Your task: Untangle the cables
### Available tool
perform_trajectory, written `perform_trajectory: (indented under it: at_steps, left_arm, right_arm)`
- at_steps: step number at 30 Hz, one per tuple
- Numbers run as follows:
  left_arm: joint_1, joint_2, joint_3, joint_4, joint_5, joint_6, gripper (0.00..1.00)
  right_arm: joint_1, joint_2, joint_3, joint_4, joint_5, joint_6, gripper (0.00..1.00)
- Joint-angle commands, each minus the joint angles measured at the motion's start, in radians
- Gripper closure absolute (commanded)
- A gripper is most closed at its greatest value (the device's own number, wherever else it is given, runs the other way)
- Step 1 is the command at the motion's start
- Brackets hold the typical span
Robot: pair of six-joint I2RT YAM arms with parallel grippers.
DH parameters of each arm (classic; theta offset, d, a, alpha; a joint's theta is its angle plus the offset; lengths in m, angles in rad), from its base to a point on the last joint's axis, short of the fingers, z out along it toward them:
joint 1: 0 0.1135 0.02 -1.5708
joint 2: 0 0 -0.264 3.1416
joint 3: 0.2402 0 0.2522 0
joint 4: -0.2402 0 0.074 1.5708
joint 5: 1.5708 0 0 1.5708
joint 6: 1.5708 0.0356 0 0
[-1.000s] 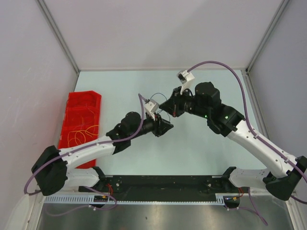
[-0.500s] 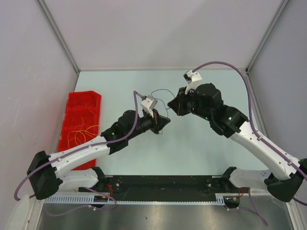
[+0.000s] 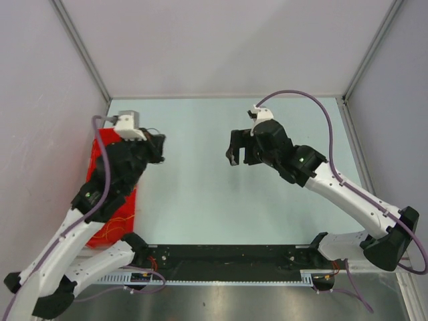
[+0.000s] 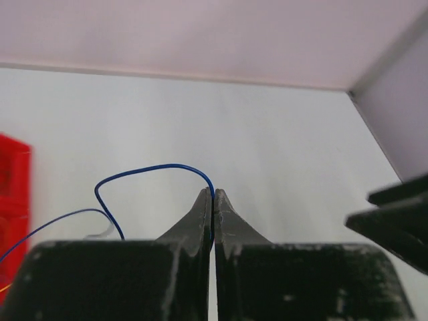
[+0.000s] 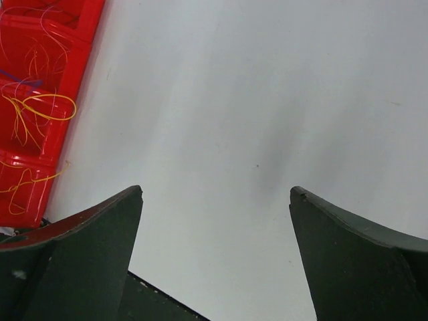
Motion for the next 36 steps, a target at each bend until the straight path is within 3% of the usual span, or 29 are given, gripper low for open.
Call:
perform_trajectory:
  at_steps: [1,6,11,18,23,28,36]
  left_arm:
    - [0.104,-0.05,0.103,-0.253,-0.172,0.006,1.0]
    - [0.192,-0.058,0.129,-0.265,-0.258,0.042,1.0]
    - [0.337,-0.015,0.125,-0.186,-0.212,0.09,1.0]
    - [0.616,0.1,0.109,-0.017,0.071,0.104,1.0]
    - [0.829,0.196,0.099,0.101,0.378,0.017,1.0]
    - [0.898,0.292,0.123,0.219,0.501,-0.013,1.0]
    - [0.974,0.459,0.197,0.322,0.65,-0.068,1.0]
  right_arm:
    - [0.018,-0.008,-0.028,0.0,0.05,0.034,0.04]
    - [0.041,-0.008,-0.072,0.029,0.008,0.043,0.06]
    - [0.096,-0.005,-0.167,0.084,0.016,0.081,0.09]
    - [0.19,0.008,-0.321,0.143,0.062,0.148,0.09]
    - [0.204,0.006,-0.4,0.167,0.068,0.168,0.1]
    - [0.205,0.009,-0.486,0.227,0.106,0.175,0.09]
    - [0.209,0.144,-0.655,0.554,0.154,0.141,0.1]
